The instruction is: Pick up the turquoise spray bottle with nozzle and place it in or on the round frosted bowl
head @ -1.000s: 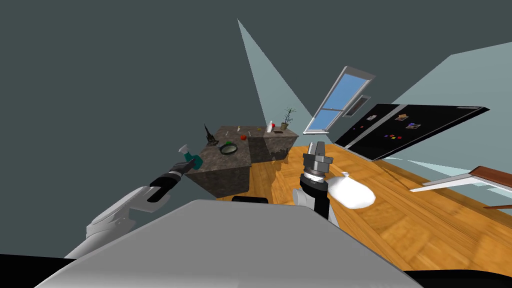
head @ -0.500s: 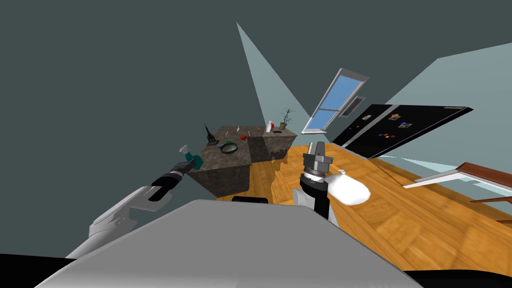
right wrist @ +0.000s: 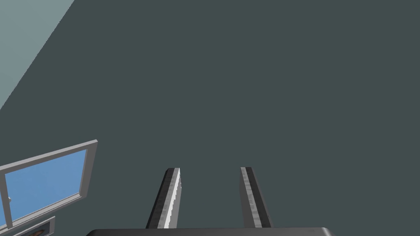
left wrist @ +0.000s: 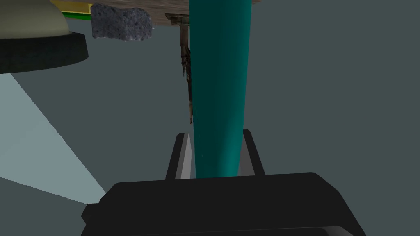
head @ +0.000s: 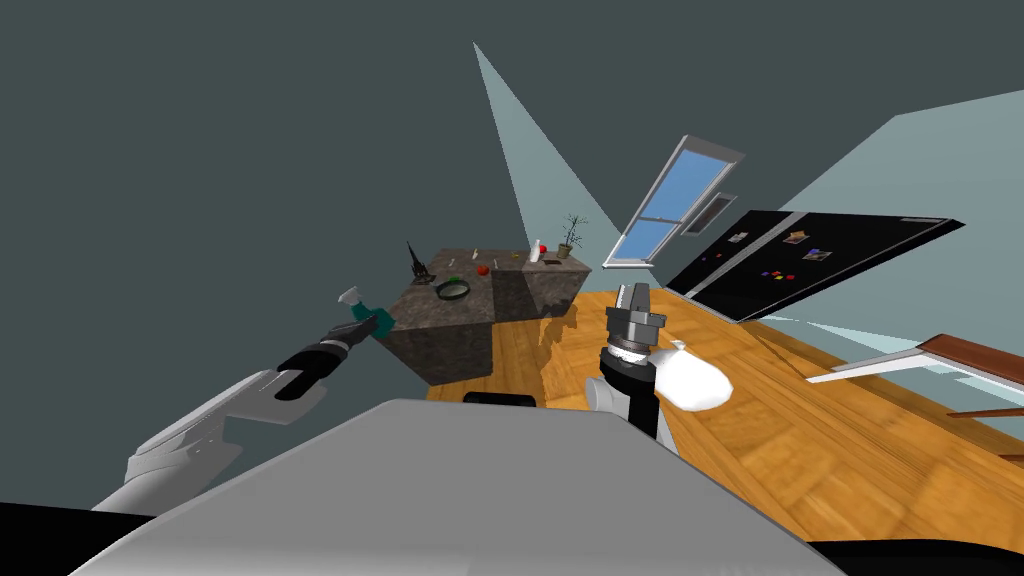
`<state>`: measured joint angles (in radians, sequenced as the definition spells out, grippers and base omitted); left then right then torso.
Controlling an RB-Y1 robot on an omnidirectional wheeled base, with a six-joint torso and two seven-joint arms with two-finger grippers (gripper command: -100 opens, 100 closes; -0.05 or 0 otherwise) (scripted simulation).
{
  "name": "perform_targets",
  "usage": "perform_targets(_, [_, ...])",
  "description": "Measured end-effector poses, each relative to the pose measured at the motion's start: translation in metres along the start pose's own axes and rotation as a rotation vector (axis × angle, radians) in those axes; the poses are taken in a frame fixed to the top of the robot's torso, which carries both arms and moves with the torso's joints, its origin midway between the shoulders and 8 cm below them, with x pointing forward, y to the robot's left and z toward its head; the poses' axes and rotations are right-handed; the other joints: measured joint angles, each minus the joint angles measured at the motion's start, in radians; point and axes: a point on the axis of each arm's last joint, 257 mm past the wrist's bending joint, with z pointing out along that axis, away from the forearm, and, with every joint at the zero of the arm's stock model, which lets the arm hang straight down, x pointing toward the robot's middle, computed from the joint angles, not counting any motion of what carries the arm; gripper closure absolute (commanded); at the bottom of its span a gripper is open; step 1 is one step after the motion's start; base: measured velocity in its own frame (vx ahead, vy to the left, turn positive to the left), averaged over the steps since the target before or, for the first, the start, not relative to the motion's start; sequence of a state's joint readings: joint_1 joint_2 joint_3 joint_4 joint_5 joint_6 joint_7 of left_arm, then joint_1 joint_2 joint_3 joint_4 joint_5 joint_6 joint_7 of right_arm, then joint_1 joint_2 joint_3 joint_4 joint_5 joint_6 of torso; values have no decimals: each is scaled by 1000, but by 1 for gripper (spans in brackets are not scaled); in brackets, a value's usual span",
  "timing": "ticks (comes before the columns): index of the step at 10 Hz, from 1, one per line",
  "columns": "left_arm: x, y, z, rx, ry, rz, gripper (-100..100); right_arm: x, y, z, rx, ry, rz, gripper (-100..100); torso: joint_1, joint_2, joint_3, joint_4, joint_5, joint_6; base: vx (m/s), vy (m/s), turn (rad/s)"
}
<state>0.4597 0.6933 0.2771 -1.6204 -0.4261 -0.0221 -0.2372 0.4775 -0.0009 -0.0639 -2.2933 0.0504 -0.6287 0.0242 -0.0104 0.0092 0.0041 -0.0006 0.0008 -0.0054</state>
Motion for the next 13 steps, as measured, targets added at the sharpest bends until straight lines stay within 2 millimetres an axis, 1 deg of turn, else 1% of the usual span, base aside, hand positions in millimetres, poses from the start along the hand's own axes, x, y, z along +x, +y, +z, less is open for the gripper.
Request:
perform_targets(4, [-23,35,3,-77,-3,-59,100,0,0,0,0,0,0,0,2,-2,-1,0,1,-1,-55,-132,38])
perform_targets(6, [-32,44,2,-100,-7,-79,100,0,0,0,0,0,0,0,5,-4,-2,0,1,0,-20,-99,3])
perform_targets(8, [-50,52,4,-122,-21,-94,100,0,0,0,0,0,0,0,3,-6,-3,0,1,0,10,-133,-39])
perform_targets(9, [-61,53,7,-129,-28,-96,100,0,0,0,0,0,0,0,2,-8,-4,0,0,1,66,-137,-114])
perform_targets(11, [-79,54,7,-130,-41,-82,100,0,0,0,0,0,0,0,2,-15,-8,-1,0,3,138,-85,-126])
perform_targets(13, [-91,45,9,-117,-46,-54,100,0,0,0,0,0,0,0,6,-21,-11,-3,1,6,210,-38,-192])
